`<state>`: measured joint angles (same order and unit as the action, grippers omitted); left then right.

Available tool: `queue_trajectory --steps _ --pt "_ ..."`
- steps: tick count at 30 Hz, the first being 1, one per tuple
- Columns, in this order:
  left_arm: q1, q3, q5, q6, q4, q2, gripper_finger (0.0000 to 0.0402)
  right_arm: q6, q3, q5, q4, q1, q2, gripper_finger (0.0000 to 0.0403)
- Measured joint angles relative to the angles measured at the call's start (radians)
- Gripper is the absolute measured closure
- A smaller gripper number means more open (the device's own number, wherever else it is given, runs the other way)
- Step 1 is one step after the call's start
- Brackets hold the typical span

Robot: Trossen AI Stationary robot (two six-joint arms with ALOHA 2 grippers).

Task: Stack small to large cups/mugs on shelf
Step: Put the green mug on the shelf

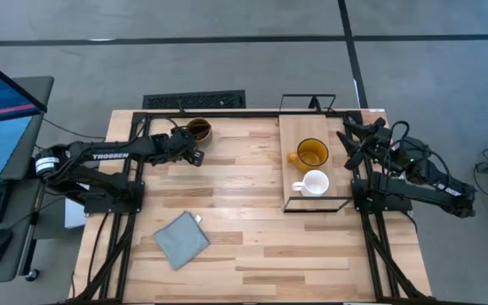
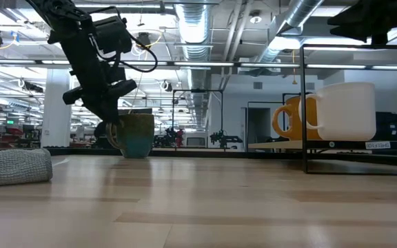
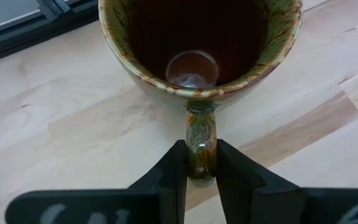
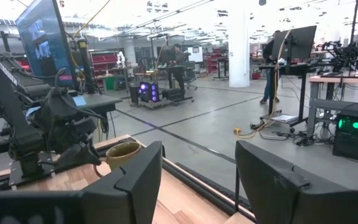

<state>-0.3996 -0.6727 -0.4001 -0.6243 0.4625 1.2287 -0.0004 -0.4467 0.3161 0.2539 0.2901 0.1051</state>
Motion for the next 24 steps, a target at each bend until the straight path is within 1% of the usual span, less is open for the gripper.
queue_trajectory --steps 4,8,11,13,16,24 --pt "0.000 -0.006 -0.001 0.000 0.013 0.001 0.0347 0.000 0.000 0.000 0.000 0.000 0.000 0.0177" --pt "0.000 -0.073 -0.014 0.022 0.154 0.002 0.0334 0.000 0.000 0.000 0.000 0.000 0.000 0.0177" --pt "-0.001 -0.135 -0.049 0.064 0.242 0.002 0.0342 -0.007 0.000 0.000 0.000 0.000 0.000 0.0177" --pt "-0.002 -0.165 -0.054 0.094 0.281 0.002 0.0353 -0.007 0.000 0.000 0.000 0.000 0.000 0.0177" --pt "-0.001 -0.189 -0.053 0.109 0.290 0.002 0.0356 -0.007 0.000 0.000 -0.001 0.000 0.000 0.0177" --pt "0.000 -0.190 -0.051 0.081 0.294 0.002 0.0356 -0.008 0.000 0.000 0.000 0.000 0.000 0.0177"
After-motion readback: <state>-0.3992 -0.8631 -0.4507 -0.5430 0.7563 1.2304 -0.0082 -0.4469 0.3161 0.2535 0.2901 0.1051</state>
